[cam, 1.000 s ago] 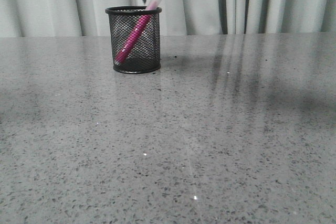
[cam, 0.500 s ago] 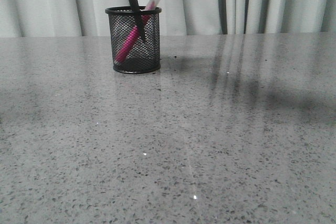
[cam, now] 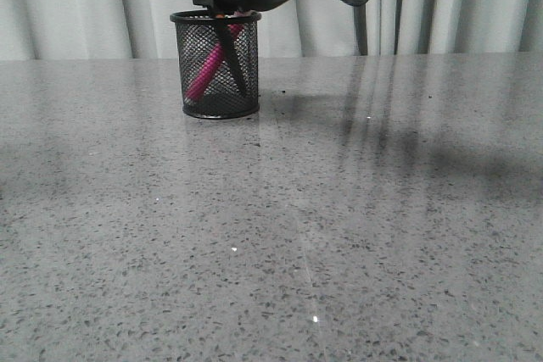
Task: Put pen and scissors into bin
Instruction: 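Lower the scissors blades-first into the cup and open the right gripper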
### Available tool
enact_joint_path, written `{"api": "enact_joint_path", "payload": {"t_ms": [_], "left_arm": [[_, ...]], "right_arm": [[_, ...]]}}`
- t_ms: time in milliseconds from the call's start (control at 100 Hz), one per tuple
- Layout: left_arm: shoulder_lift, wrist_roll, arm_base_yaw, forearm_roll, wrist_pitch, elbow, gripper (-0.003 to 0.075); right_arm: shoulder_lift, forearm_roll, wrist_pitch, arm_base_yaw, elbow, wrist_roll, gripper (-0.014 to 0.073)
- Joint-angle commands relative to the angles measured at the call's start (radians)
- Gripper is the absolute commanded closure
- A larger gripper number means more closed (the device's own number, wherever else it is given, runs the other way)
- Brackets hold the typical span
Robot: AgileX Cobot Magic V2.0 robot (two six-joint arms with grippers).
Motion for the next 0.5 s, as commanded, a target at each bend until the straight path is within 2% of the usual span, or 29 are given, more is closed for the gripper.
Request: {"api": "enact_joint_path", "payload": {"t_ms": [0, 340, 440, 490], "left_arm": [[-0.010, -0.013, 0.003, -0.037, -0.018, -0.027, 0.0739], [-0.010, -0.013, 0.003, -0.041, -0.011, -0.027, 0.0739], [-0.010, -0.013, 0.003, -0.041, -0.006, -0.027, 0.0739], [-0.010, -0.013, 0.003, -0.041, -0.002, -0.027, 0.0740]], "right_arm": [[-0.050, -0.002, -0.074, 0.001, -0.027, -0.003, 0.0665], [-0.050, -0.002, -0.056, 0.001, -0.027, -0.003, 0.0651], [-0.050, -0.002, -0.056, 0.001, -0.027, -0.003, 0.0574], [-0.050, -0.002, -0.056, 0.001, -0.027, -0.003, 0.0496]]}}
